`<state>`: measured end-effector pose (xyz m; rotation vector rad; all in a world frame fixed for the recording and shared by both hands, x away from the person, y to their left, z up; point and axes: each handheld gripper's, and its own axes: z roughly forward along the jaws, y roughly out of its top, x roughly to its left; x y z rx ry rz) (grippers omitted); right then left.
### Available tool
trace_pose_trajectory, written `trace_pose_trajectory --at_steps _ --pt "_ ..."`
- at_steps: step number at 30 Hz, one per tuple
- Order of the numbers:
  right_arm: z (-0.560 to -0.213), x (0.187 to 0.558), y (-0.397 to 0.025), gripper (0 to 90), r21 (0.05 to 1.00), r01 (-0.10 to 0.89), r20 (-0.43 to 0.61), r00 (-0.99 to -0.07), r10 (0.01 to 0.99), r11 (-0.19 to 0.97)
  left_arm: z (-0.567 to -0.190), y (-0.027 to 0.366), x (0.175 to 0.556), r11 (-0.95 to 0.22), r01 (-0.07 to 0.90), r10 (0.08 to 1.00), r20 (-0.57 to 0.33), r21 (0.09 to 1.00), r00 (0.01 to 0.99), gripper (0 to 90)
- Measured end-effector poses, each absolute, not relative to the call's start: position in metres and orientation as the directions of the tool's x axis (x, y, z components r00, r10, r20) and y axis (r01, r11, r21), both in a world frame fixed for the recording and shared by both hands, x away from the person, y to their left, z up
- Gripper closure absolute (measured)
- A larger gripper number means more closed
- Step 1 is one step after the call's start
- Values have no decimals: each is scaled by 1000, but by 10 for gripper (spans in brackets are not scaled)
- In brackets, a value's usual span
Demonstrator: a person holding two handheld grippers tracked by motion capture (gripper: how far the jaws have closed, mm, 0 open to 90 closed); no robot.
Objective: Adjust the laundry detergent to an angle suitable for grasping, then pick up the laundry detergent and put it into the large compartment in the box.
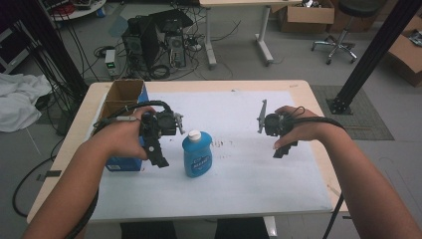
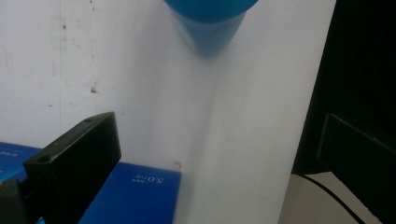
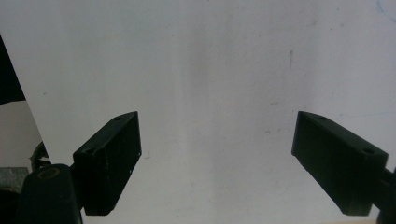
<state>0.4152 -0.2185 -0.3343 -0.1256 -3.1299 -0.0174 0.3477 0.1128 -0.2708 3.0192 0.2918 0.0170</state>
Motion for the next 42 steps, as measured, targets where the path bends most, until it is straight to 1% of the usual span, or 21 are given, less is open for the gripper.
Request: trace_pose_trajectory --at_steps 11,12,24,40,42 --pt "-326 414 -215 161 8 59 -5 -998 59 998 -267 110 347 -975 194 195 -4 111 981 1" --pt "-324 414 -214 161 14 66 -9 -998 66 998 -267 111 346 -976 196 197 1 97 980 1" --pt "-319 413 -202 162 3 58 -30 -998 58 998 -260 118 340 -974 200 203 19 107 979 1" --pt "-317 414 -209 160 19 69 -30 -997 70 997 -268 114 343 -972 213 214 1 102 977 1" --pt "-318 415 -211 161 16 67 -28 -997 68 998 -266 114 342 -968 219 221 5 124 975 1"
